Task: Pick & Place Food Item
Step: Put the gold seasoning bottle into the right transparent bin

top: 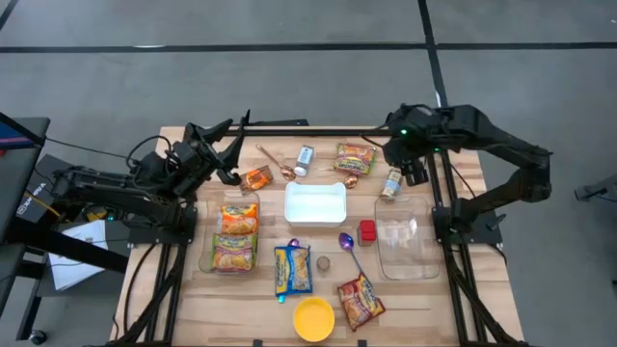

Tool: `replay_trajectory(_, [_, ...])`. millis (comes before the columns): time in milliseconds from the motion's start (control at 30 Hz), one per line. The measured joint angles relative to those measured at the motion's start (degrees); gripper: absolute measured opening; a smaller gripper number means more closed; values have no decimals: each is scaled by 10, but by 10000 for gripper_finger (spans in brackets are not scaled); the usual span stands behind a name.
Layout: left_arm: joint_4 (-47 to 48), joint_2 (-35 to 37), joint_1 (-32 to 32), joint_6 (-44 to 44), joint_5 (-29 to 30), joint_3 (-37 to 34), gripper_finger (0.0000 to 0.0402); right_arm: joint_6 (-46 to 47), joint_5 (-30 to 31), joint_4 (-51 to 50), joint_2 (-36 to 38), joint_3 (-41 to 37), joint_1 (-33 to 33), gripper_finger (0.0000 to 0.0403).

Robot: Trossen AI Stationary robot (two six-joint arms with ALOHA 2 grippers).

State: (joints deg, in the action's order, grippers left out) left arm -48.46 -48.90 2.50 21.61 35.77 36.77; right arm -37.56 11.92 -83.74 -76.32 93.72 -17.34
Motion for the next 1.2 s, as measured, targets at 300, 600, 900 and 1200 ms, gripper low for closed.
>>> replay_trajectory(300, [39,0,0,-26,3,0,226,361,2,75,-13,-143,-177,265])
replay_trajectory(600, [39,0,0,-26,3,0,227,758,-112,138,-34,-259,-312,265])
replay_trajectory(900, [39,0,0,-26,3,0,227,927,-136,198,-35,-326,-302,265])
replay_trajectory(1200, [39,0,0,-26,3,0,227,1062,-153,215,-36,-376,-291,265])
